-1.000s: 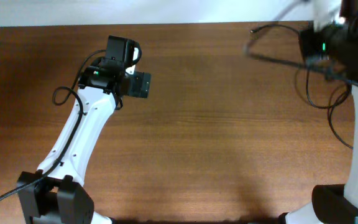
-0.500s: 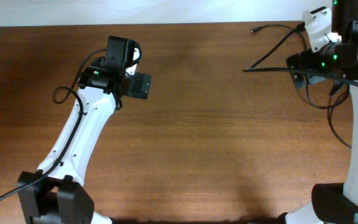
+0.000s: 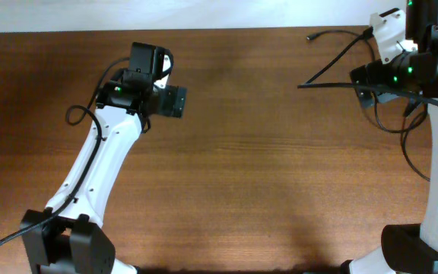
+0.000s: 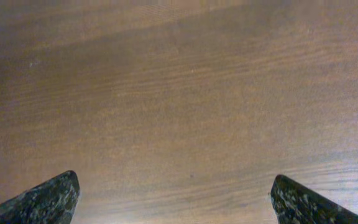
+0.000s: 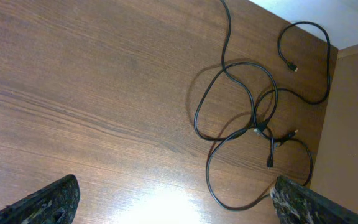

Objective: Untangle cables

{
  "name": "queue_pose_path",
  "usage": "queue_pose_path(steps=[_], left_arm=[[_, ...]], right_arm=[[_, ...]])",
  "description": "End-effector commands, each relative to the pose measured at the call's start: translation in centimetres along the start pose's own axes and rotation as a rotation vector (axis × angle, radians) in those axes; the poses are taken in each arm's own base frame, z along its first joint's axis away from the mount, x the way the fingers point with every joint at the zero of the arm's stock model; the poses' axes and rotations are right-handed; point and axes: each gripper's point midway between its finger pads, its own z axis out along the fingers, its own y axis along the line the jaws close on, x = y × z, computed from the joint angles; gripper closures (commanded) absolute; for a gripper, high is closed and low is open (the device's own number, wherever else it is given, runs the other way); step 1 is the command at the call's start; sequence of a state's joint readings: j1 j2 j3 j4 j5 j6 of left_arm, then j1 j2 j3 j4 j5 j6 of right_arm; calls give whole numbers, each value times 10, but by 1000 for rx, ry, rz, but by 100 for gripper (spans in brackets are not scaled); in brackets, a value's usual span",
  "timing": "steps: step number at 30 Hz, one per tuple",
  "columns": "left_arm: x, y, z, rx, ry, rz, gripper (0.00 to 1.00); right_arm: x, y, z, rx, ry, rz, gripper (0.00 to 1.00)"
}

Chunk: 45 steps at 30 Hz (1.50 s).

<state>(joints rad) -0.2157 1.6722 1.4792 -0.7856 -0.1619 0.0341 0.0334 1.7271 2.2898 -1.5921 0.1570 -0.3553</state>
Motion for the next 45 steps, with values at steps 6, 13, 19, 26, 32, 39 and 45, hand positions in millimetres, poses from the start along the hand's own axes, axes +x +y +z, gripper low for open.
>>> queue_pose_path(steps=[6, 13, 19, 26, 32, 39, 45], left_arm=[[-146, 16, -144, 41, -750, -74, 1], [-130, 50, -278, -47, -1037, -147, 1], [-65, 63, -310, -75, -1231, -176, 1], [41, 38, -250, -44, -1458, -146, 1], [112, 30, -191, -66, -1412, -142, 1], [145, 23, -125, -29, -1110, -114, 1], [176, 20, -81, -15, -892, -130, 1]], right_arm=[[0, -2, 2, 8, 7, 1, 1], [0, -2, 2, 8, 7, 1, 1], [0, -2, 2, 8, 7, 1, 1], [0, -2, 2, 8, 7, 1, 1], [0, -2, 2, 8, 7, 1, 1], [0, -2, 2, 8, 7, 1, 1], [0, -2, 2, 8, 7, 1, 1]])
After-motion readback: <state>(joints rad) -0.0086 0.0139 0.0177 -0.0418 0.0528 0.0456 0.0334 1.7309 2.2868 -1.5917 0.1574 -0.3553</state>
